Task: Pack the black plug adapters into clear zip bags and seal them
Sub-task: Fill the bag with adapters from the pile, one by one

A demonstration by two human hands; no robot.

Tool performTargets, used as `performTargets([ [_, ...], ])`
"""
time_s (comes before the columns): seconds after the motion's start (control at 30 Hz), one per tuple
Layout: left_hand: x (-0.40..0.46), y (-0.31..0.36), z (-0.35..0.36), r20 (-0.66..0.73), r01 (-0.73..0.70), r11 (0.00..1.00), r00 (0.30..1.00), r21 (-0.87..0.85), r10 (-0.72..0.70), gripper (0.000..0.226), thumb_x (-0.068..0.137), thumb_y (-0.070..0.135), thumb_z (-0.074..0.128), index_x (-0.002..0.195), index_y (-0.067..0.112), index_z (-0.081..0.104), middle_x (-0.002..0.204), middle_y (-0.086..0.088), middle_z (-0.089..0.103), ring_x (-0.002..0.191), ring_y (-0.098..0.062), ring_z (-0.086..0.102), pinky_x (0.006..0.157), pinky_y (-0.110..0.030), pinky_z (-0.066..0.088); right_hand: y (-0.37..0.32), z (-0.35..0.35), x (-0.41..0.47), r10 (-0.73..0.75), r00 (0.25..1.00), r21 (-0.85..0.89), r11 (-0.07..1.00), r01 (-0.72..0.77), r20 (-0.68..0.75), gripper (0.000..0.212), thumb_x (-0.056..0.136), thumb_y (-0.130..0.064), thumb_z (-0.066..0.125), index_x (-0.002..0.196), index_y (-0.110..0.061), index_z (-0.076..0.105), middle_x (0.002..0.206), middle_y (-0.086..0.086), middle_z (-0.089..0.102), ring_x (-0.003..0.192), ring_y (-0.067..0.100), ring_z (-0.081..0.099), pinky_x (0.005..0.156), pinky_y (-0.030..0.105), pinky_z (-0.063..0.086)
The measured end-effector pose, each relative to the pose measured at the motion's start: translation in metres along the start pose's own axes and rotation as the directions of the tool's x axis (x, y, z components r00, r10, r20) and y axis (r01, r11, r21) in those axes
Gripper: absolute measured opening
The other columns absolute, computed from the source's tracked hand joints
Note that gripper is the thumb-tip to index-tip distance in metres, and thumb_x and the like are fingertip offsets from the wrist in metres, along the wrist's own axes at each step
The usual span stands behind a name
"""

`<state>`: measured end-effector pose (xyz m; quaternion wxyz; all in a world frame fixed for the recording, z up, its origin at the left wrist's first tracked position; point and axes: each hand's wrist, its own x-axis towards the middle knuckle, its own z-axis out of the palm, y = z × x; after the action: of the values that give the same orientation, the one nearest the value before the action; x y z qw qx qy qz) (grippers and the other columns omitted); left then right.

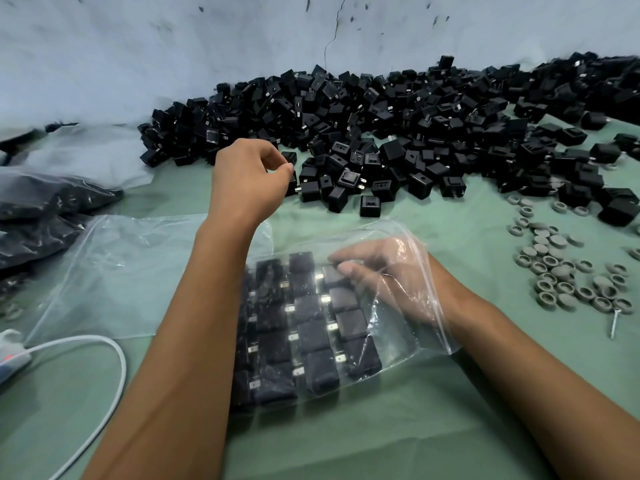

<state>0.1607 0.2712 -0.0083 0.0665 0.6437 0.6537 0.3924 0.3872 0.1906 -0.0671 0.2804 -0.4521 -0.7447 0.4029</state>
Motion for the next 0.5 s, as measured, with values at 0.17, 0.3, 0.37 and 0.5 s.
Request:
performTargets([
  [0.17, 0.0, -0.003, 0.003, 0.009, 0.004, 1.0, 1.0, 0.001, -0.004, 0.013, 0.092, 0.031, 0.07, 0.082, 0.023, 0.074, 0.077, 0.011, 0.067, 0.077, -0.011, 0.064, 0.075, -0.027, 0.052, -0.001, -0.001, 0.001, -0.025, 1.0, -0.061, 0.998, 0.024, -0.012, 0.026, 0.105, -0.029, 0.056, 0.124, -0.021, 0.071, 0.117, -0.01, 0.07, 0.11, 0.001, 0.066, 0.103, 0.036, 0.054],
  [0.3, 0.002, -0.007, 0.001, -0.001, 0.017, 1.0, 1.0, -0.016, -0.017, 0.019, 0.094, 0.036, 0.067, 0.078, 0.026, 0.07, 0.073, 0.014, 0.065, 0.071, -0.001, 0.059, 0.063, -0.022, 0.043, 0.009, -0.005, 0.008, -0.033, 0.999, -0.08, 0.996, 0.03, -0.039, 0.022, 0.101, -0.029, 0.062, 0.12, -0.023, 0.072, 0.098, -0.016, 0.069, 0.084, -0.019, 0.063, 0.086, 0.015, 0.053],
  [0.37, 0.002, -0.011, -0.001, -0.004, 0.034, 0.999, 0.999, -0.008, -0.034, 0.019, 0.094, 0.037, 0.067, 0.079, 0.026, 0.07, 0.074, 0.014, 0.066, 0.07, -0.001, 0.059, 0.063, -0.021, 0.041, 0.015, -0.007, 0.01, -0.025, 0.996, -0.025, 0.999, 0.023, -0.088, 0.017, 0.098, -0.023, 0.068, 0.109, -0.015, 0.077, 0.096, -0.009, 0.073, 0.084, -0.007, 0.069, 0.085, 0.022, 0.059],
  [0.5, 0.003, -0.01, -0.005, -0.004, 0.064, 0.998, 0.998, 0.011, -0.063, 0.019, 0.095, 0.037, 0.066, 0.083, 0.024, 0.073, 0.078, 0.011, 0.068, 0.076, -0.006, 0.062, 0.072, -0.026, 0.046, 0.019, -0.008, 0.012, -0.088, 0.993, 0.005, 0.996, 0.089, -0.079, 0.01, 0.095, -0.017, 0.071, 0.096, -0.013, 0.08, 0.086, -0.005, 0.077, 0.082, 0.006, 0.074, 0.078, 0.019, 0.059],
])
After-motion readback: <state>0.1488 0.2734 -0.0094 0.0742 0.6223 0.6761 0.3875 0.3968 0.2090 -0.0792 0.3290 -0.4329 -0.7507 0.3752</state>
